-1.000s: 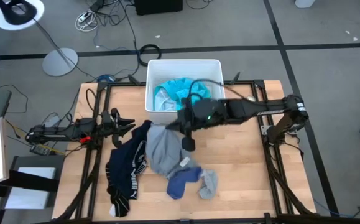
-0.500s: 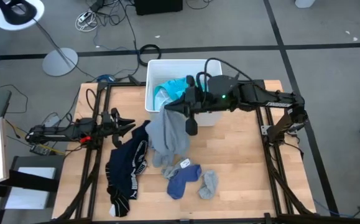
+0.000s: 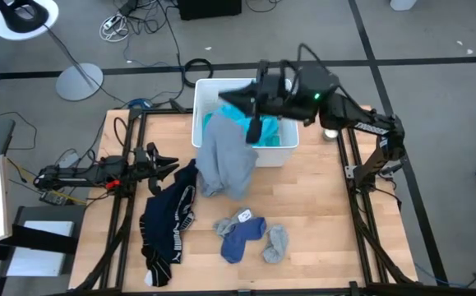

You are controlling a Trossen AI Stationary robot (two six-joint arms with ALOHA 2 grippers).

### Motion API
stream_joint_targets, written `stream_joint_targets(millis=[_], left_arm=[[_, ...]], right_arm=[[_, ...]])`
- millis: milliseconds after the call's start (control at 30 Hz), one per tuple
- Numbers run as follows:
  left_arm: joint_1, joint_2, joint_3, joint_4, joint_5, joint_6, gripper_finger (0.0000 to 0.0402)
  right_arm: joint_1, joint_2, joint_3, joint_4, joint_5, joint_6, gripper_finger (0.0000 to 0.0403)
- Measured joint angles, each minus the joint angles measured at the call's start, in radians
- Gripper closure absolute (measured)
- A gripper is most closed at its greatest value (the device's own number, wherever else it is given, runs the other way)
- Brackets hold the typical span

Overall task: Sort clothes
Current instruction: Put the gray shirt into the white laundry bin, then put the dark blue boxer into the white laundry bin

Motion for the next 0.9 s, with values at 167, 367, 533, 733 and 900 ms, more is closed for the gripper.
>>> stream_joint_targets(millis=[167,367,533,733,900], left_arm=[[0.000,0.000,0.000,0.000,0.000,0.000,0.0294],[0.000,0.000,0.000,0.000,0.000,0.000,0.0294],[0.000,0.000,0.000,0.000,0.000,0.000,0.0294],[0.000,0.000,0.000,0.000,0.000,0.000,0.0294],[0.000,0.000,0.000,0.000,0.000,0.000,0.0294]], right_arm=[[-0.073,0.000,0.000,0.198,-0.070,-0.025,0.0403],[-0.114,-0.001,0.000,0.078,-0.073,-0.013,0.0403],[-0.102,0.000,-0.001,-0.176,-0.075,-0.008,0.0403],[-0.059,0.000,-0.001,-0.409,-0.075,0.036,0.0403],[-0.001,-0.001,-0.044,-0.587,-0.071,0.043,0.0403]])
